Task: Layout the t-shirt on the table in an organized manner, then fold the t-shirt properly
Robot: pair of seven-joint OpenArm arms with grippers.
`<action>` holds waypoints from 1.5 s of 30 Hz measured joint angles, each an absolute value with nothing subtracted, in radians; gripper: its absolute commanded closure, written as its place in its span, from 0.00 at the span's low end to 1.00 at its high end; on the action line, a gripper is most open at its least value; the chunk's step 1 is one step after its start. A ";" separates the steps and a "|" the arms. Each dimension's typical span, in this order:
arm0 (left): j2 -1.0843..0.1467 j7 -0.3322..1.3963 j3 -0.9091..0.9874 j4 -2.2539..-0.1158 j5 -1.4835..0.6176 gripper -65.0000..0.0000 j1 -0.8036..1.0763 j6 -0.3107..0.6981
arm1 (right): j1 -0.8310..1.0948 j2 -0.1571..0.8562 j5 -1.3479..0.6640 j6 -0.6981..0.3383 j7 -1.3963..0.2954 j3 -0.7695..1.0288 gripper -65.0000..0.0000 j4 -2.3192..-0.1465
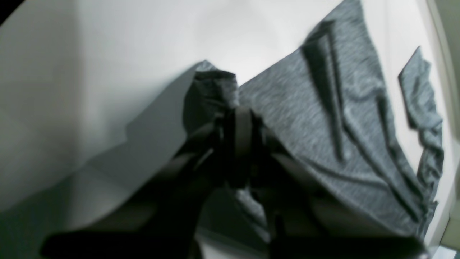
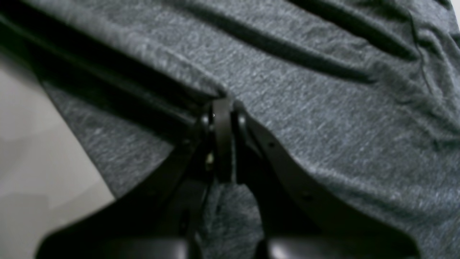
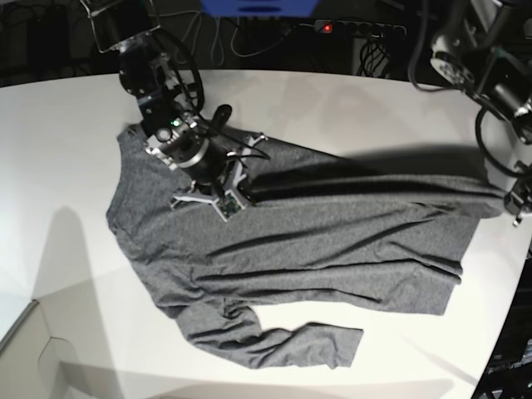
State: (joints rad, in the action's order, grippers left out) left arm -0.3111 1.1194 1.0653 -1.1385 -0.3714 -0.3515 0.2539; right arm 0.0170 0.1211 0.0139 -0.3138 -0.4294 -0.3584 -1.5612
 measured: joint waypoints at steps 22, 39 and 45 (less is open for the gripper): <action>-0.308 0.859 0.648 -0.905 -0.255 1.00 -0.465 0.251 | 0.020 0.121 0.014 -0.314 -0.432 -0.358 1.00 -1.561; -0.323 0.706 0.738 -0.810 -0.250 1.00 -0.533 0.243 | 0.020 0.121 0.015 -0.314 -0.433 -0.358 1.00 -1.561; -0.316 0.712 0.735 -0.810 -0.250 1.00 -0.543 0.243 | 0.020 0.121 0.015 -0.314 -0.433 -0.358 1.00 -1.561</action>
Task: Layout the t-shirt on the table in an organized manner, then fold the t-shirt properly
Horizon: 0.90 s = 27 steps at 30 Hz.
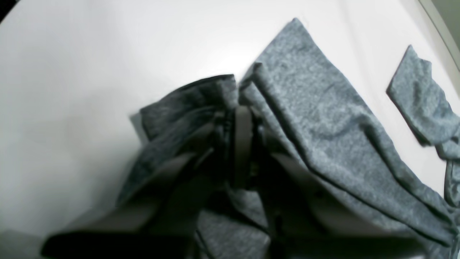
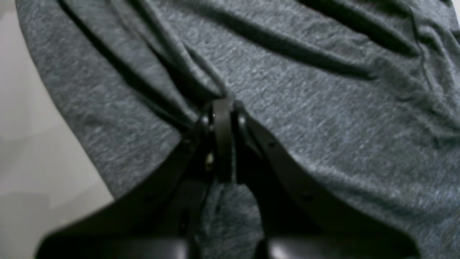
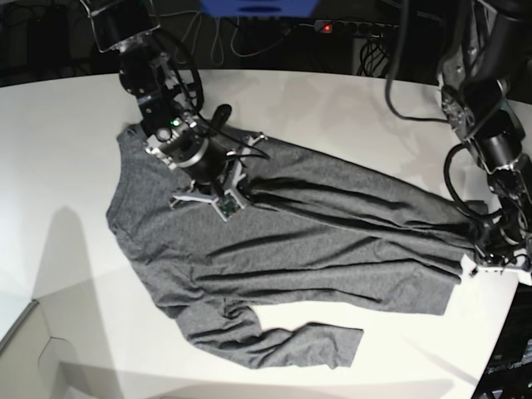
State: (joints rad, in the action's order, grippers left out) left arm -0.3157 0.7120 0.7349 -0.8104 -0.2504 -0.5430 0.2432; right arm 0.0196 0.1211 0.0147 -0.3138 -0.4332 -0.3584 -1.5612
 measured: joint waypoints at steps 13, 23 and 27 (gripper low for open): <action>-0.316 0.715 0.735 -0.810 -0.250 0.59 -0.540 0.243 | 0.014 0.121 0.015 -0.314 -0.492 -0.358 0.82 -1.562; -0.314 0.734 0.836 -0.822 -0.261 0.03 -0.543 0.243 | 0.051 0.117 0.019 -0.314 -0.486 -0.235 0.48 -1.671; -0.313 0.843 0.878 -0.904 -0.257 0.03 -0.520 0.248 | 0.118 0.115 0.014 -0.314 -0.486 -0.203 0.46 -1.742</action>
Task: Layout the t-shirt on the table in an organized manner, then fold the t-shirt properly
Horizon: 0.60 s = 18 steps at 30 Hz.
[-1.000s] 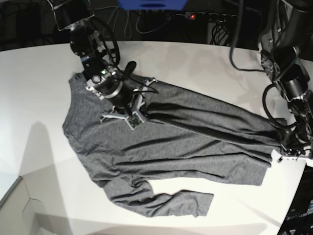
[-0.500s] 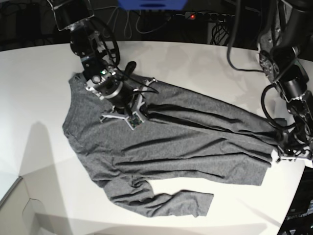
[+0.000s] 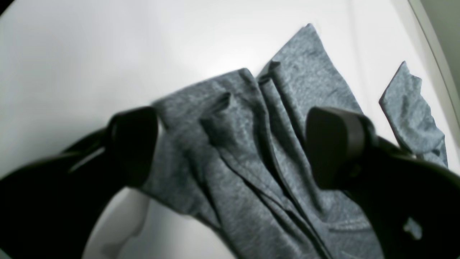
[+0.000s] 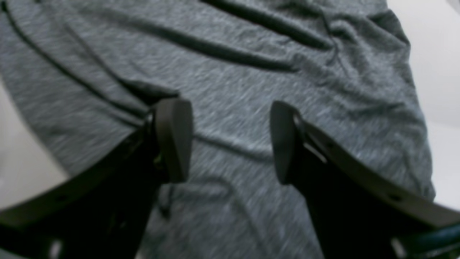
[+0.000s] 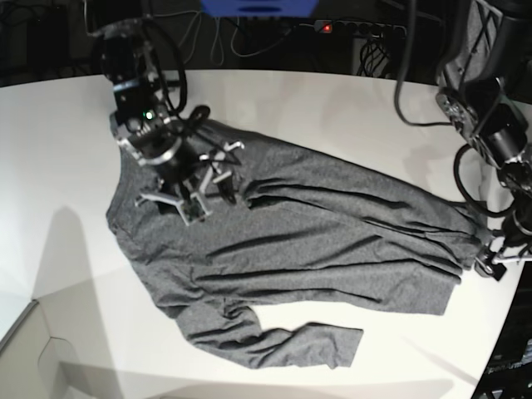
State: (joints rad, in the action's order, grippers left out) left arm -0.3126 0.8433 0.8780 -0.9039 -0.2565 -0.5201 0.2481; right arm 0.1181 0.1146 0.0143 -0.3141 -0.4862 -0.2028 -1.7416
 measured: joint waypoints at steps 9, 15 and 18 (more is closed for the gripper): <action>-0.221 0.884 0.875 -1.161 -0.251 0.02 -0.234 0.255 | 0.231 0.113 0.017 -0.314 -0.487 -0.164 0.46 -1.813; -0.223 0.747 0.875 -1.085 -0.263 0.02 -0.233 0.256 | 0.249 0.113 0.018 -0.314 -0.486 -0.170 0.46 -1.817; -0.224 0.678 0.875 -1.039 -0.266 0.02 -0.242 0.262 | 0.262 0.107 0.018 -0.314 -0.486 -0.165 0.46 -1.821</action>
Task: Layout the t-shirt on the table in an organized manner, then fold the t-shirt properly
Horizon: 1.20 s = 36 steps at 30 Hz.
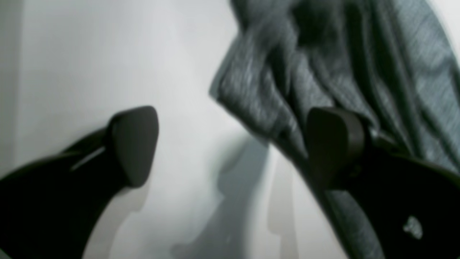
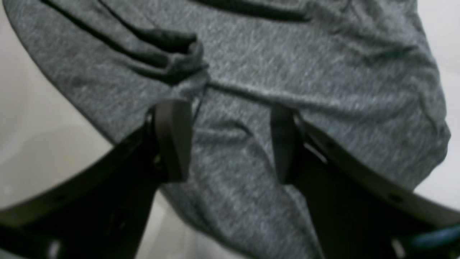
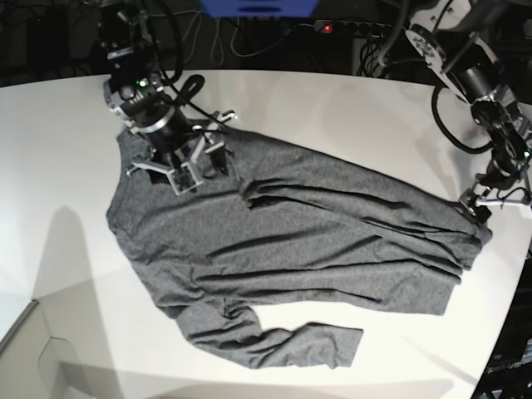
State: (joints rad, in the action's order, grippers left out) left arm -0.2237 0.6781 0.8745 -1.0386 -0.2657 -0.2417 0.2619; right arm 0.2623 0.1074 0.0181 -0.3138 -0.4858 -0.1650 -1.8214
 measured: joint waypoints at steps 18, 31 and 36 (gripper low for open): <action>-0.243 0.457 0.736 -0.779 -0.273 0.13 -0.384 0.266 | 0.364 0.110 0.018 -0.314 -0.487 -0.159 0.46 -1.881; -0.250 0.457 0.735 -0.734 -0.278 0.99 -0.392 0.266 | 0.408 0.111 0.018 -0.313 -0.490 -0.109 0.45 -1.878; -0.266 0.473 0.735 -0.740 -0.274 0.94 -0.392 0.266 | 0.395 0.113 0.010 -0.314 -0.482 -0.188 0.45 -1.803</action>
